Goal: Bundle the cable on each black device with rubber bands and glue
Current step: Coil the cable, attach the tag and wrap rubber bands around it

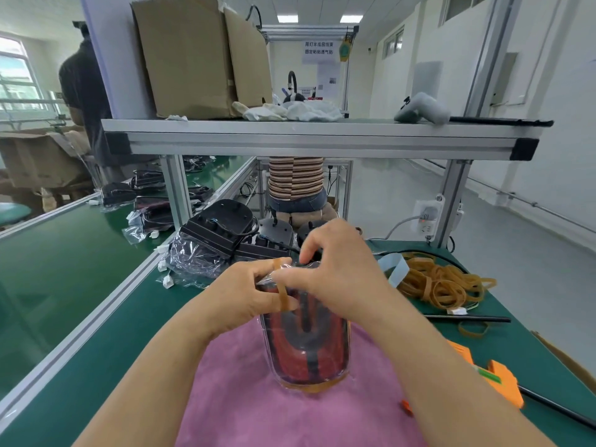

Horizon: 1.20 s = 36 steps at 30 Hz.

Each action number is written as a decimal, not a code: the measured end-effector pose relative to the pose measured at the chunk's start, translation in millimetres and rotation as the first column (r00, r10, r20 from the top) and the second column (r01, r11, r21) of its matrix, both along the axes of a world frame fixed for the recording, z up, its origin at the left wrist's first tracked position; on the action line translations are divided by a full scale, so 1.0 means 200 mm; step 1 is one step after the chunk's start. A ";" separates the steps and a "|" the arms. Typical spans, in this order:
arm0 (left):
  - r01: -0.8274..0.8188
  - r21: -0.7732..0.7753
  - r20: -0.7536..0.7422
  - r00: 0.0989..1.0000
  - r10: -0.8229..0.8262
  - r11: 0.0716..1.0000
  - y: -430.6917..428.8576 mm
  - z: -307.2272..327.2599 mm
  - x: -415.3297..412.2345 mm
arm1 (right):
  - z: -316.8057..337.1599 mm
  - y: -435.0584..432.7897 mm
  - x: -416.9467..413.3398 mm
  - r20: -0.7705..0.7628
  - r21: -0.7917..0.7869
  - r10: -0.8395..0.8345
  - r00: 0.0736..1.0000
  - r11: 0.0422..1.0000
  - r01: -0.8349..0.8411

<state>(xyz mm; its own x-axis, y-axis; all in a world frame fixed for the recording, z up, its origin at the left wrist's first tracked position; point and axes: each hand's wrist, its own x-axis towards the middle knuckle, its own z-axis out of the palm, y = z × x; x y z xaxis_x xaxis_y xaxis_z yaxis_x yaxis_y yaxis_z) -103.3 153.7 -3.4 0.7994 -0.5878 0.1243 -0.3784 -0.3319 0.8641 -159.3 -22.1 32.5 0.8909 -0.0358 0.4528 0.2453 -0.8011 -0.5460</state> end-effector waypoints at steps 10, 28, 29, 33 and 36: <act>0.057 0.004 0.044 0.997 -0.057 0.998 -0.01 0.00 -0.01 | 0.03 0.09 0.03 -0.233 -0.135 0.014 0.972 0.990 -0.046; 0.072 0.078 0.090 0.993 -0.079 0.994 -0.07 0.03 -0.04 | 0.14 0.00 0.11 -0.231 -0.324 -0.128 0.965 0.945 0.048; 0.068 0.082 0.086 0.993 -0.075 0.994 -0.07 0.03 -0.04 | 0.15 -0.02 0.11 -0.215 -0.318 -0.123 0.969 0.947 0.050; 0.027 0.094 0.078 0.996 -0.035 0.995 -0.05 0.02 -0.04 | 0.19 -0.16 0.08 -0.232 -0.154 -0.118 0.966 0.984 0.084; 0.022 0.130 0.090 0.995 -0.034 0.991 -0.06 0.02 -0.04 | 0.18 -0.25 0.07 -0.266 -0.044 -0.108 0.958 0.994 0.100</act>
<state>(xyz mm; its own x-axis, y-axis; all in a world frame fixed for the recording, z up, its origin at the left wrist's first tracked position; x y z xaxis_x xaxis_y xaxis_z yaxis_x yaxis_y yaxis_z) -110.3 141.2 0.7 0.7711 -0.6256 0.1182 -0.4648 -0.4264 0.7760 -144.6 -71.3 68.0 0.9716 -0.1248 0.2011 0.0083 -0.8311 -0.5560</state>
